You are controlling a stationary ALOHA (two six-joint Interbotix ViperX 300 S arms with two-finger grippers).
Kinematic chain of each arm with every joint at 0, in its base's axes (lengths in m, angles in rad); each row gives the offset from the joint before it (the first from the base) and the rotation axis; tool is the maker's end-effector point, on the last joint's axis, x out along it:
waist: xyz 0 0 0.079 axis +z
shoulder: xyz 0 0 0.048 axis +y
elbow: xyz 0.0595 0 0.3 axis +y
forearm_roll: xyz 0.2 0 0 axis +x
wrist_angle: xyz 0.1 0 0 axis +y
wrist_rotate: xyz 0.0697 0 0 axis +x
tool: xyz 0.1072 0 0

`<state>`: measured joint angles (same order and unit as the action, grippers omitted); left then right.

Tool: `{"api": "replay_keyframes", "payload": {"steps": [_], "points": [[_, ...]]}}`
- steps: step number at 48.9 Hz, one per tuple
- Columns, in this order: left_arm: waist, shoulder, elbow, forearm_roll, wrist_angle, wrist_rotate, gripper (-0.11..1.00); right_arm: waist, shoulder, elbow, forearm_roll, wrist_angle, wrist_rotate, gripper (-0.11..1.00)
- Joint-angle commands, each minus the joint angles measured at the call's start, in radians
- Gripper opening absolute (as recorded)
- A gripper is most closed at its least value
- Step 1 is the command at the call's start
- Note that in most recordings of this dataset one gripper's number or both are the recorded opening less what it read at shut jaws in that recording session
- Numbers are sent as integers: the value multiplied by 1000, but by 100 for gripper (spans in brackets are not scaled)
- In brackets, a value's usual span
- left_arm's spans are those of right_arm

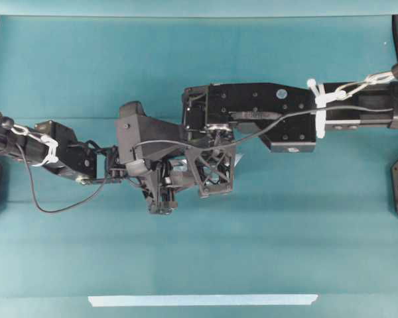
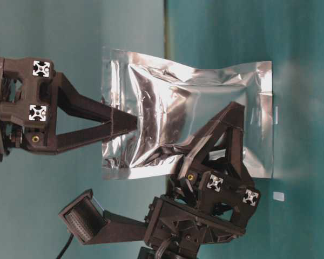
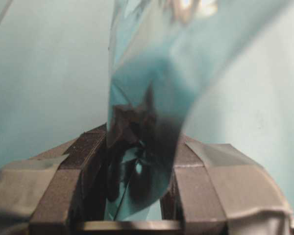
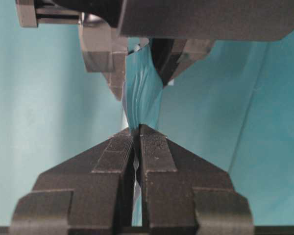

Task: Hand over the silver zip bag and make it stand upright.
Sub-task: 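Open the right gripper to release the bag to the left gripper, then withdraw the open right gripper to the right, away from the bag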

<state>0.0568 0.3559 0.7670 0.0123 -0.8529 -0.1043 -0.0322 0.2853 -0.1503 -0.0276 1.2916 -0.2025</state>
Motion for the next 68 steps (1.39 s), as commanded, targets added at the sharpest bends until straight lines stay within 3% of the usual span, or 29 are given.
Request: {"api": "replay_keyframes", "payload": {"steps": [1, 18, 22, 31, 35, 44, 52, 59, 68], "points": [[5, -5, -5, -3, 2, 2, 28, 9, -9, -5, 3, -3, 17, 3], [5, -5, -5, -3, 9, 5, 28, 9, -9, -5, 51, 8, 20, 5], [5, -5, -3, -3, 9, 6, 28, 9, -9, -5, 55, 12, 25, 21], [5, -6, -2, -2, 17, 20, 28, 12, -11, -5, 48, 6, 28, 75], [3, -6, 0, -3, 23, 21, 28, 12, -12, -5, 43, 2, 29, 90], [-2, -5, 2, -2, 28, 29, 28, 11, -37, -5, 21, -2, 41, 89], [-2, -6, 2, -2, 28, 41, 28, -6, -104, -2, 3, -26, 101, 89], [-5, -6, 3, -3, 28, 41, 28, -9, -183, 26, 3, -110, 149, 89], [-8, -6, 5, -2, 28, 54, 28, -6, -284, 130, 3, -227, 189, 89]]}}
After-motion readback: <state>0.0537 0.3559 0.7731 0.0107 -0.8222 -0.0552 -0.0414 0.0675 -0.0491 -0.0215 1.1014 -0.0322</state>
